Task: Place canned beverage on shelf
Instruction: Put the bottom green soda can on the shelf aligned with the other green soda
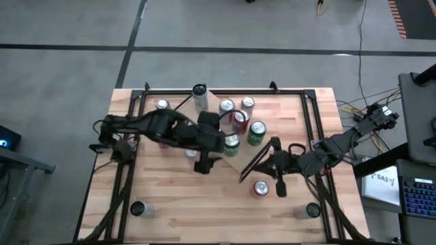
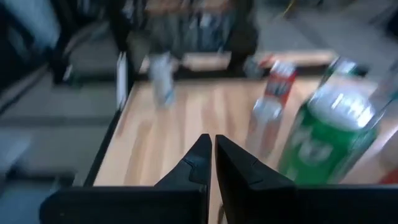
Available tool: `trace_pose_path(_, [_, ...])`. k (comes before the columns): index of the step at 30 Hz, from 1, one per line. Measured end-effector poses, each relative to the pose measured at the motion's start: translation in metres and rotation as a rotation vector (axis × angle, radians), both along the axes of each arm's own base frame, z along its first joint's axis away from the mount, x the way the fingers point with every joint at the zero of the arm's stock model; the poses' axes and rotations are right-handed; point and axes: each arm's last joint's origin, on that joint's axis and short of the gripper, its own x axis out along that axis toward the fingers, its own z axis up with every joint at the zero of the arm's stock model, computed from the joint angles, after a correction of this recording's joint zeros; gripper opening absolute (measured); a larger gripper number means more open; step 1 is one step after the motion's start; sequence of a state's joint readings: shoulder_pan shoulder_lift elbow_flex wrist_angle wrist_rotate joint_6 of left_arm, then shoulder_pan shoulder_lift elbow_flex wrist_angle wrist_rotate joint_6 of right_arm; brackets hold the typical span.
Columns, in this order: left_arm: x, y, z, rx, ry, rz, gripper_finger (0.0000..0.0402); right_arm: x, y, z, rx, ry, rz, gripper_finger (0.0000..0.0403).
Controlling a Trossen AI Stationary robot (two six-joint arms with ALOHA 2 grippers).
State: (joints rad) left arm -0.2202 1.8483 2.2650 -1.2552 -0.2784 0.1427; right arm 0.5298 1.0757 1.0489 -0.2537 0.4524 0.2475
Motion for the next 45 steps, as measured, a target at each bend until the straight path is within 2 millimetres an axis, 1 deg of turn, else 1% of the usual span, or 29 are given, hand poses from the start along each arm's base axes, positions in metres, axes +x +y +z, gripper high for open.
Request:
trace_pose_path(4, [-0.009, -0.019, 0.008, -0.056, -0.054, -0.015, 0.0346, 0.006, 0.0, 0.01, 0.033, -0.12, -0.078, 0.0012])
trace_pose_path(8, [-0.013, -0.033, 0.013, -0.086, -0.099, -0.041, 0.0346, 0.006, 0.0, 0.012, 0.03, -0.133, -0.069, 0.0012])
trace_pose_path(12, [-0.012, -0.036, 0.013, -0.068, -0.104, -0.065, 0.0346, 0.006, -0.001, 0.014, 0.005, -0.148, -0.064, 0.0012])
trace_pose_path(16, [-0.013, -0.034, 0.003, -0.03, -0.039, -0.037, 0.0346, 0.004, -0.003, 0.014, -0.002, -0.142, -0.066, 0.0012])
trace_pose_path(20, [-0.014, -0.034, -0.013, 0.002, 0.016, -0.023, 0.0346, 0.004, -0.003, 0.011, -0.002, -0.112, -0.069, 0.0012])
trace_pose_path(24, [-0.021, -0.031, -0.029, 0.019, 0.018, -0.041, 0.0346, 0.003, -0.003, 0.006, -0.027, -0.065, -0.068, 0.0012])
trace_pose_path(27, [-0.031, -0.027, -0.044, 0.014, -0.031, -0.051, 0.0344, 0.002, -0.004, 0.004, -0.037, -0.05, -0.068, 0.0012])
trace_pose_path(30, [-0.043, -0.021, -0.056, -0.005, -0.126, -0.041, 0.0336, 0.003, -0.004, 0.004, -0.036, -0.052, -0.07, 0.0012])
trace_pose_path(33, [-0.049, -0.017, -0.075, -0.004, -0.24, 0.0, 0.0324, 0.003, -0.004, 0.004, -0.046, -0.054, -0.07, 0.0012])
trace_pose_path(38, [-0.048, -0.014, -0.123, 0.01, -0.39, -0.006, 0.0295, 0.008, -0.01, 0.002, -0.096, -0.053, -0.172, 0.0012])
trace_pose_path(41, [-0.048, -0.01, -0.146, 0.019, -0.441, -0.007, 0.0266, 0.014, -0.017, -0.001, -0.123, -0.046, -0.239, 0.0012])
trace_pose_path(43, [-0.049, -0.008, -0.155, 0.016, -0.488, -0.002, 0.024, 0.018, -0.021, -0.003, -0.131, -0.041, -0.269, 0.0012])
trace_pose_path(45, [-0.049, -0.005, -0.159, 0.023, -0.54, 0.019, 0.0207, 0.022, -0.024, -0.005, -0.142, -0.034, -0.301, 0.0012])
